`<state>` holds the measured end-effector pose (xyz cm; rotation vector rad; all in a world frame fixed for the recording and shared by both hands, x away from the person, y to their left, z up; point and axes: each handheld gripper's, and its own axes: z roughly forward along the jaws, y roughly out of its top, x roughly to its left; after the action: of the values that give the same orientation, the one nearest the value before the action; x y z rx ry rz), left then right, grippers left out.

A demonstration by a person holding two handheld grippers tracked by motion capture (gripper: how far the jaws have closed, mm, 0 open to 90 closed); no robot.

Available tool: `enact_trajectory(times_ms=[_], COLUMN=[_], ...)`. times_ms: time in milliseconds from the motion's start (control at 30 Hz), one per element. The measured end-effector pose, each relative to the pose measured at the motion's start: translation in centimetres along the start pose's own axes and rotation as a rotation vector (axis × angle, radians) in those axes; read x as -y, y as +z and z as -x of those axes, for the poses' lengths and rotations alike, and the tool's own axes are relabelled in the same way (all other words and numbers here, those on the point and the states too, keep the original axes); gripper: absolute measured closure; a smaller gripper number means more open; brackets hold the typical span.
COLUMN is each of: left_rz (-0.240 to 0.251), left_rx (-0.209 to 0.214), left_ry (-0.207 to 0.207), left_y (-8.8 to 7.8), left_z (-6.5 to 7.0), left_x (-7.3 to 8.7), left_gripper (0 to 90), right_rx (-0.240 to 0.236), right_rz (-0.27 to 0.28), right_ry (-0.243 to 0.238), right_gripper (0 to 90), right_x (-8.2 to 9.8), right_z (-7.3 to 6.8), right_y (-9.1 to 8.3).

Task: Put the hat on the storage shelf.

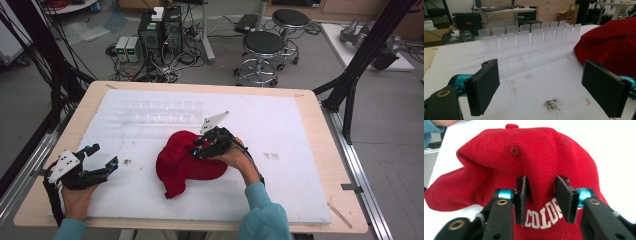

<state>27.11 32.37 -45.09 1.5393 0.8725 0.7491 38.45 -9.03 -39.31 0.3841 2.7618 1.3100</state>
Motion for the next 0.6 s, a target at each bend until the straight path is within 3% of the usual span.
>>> enact_trajectory(times_ms=[233, 400, 600], left_rz=[0.001, 0.003, 0.003], left_rx=[0.000, 0.001, 0.001], left_ry=[-0.002, -0.003, 0.000], left_y=[-0.02, -0.02, -0.03], left_z=[-0.02, -0.03, -0.01], left_x=[0.00, 0.01, 0.01], left_gripper=[15.0, 15.0, 15.0], right_rx=[0.015, 0.034, 0.063], right_rz=[-0.021, -0.028, -0.012], right_ry=[0.036, 0.073, 0.071], right_gripper=[81.5, 85.1, 86.1], right_x=[-0.13, -0.36, -0.71], right_z=[-0.05, -0.31, -0.75], right_y=[0.25, 0.03, -0.57])
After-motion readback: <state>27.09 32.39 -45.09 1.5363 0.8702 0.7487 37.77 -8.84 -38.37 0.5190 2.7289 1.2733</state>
